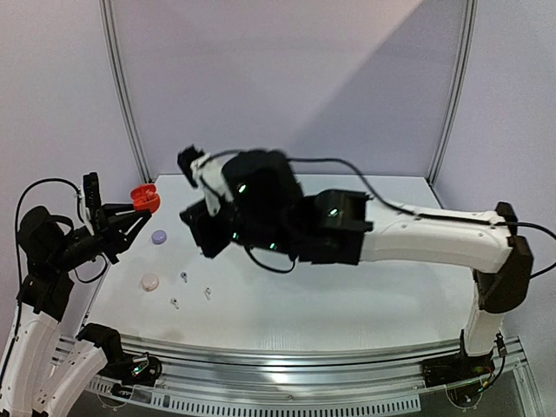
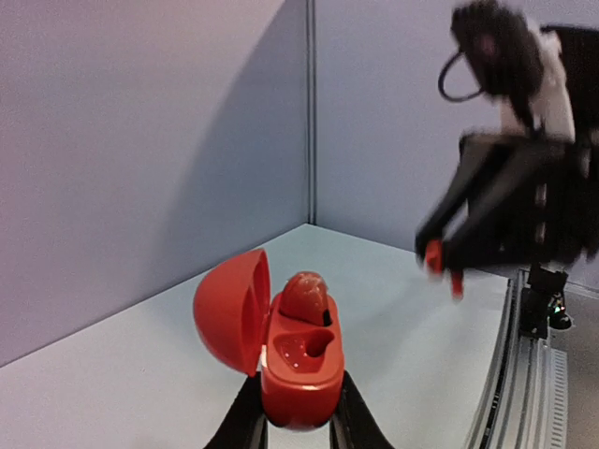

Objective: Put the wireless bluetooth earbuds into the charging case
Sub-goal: Pick up the left earbud from the corner of the board, then insert the left earbud into the left side groove of the charging case.

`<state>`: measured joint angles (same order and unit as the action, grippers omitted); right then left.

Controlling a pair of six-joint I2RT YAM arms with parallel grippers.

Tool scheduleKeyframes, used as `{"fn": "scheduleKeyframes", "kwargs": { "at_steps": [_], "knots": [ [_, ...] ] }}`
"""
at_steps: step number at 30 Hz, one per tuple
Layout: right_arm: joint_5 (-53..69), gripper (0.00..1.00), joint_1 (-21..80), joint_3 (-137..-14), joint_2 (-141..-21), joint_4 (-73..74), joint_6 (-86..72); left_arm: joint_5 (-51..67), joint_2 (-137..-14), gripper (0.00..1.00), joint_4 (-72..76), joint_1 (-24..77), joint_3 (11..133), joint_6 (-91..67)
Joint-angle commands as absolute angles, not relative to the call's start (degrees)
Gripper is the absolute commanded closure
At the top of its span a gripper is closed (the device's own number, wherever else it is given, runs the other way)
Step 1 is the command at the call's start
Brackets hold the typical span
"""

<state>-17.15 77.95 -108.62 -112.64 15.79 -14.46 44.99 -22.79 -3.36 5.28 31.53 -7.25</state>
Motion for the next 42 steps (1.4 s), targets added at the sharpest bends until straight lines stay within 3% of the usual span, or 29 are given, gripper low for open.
{"fn": "scheduleKeyframes", "kwargs": {
  "at_steps": [1,6,16,42],
  "knots": [
    [-13.81,1.0,77.75,-112.57,-107.35,6.84,-0.92,54.27,-27.66,1.0,6.42,6.09,30.92,-8.32],
    [-5.8,1.0,77.76,-119.96,-110.09,3.13,6.01,57.81,-34.09,1.0,11.07,9.17,33.65,-7.55],
    [7.16,1.0,77.51,-123.04,-113.83,1.12,10.11,65.46,-36.78,1.0,14.03,14.61,37.34,-5.74],
    [-3.27,1.0,77.38,-119.07,-113.82,6.34,13.53,64.88,-35.5,1.0,14.56,15.88,37.58,-7.68]
  ]
}}
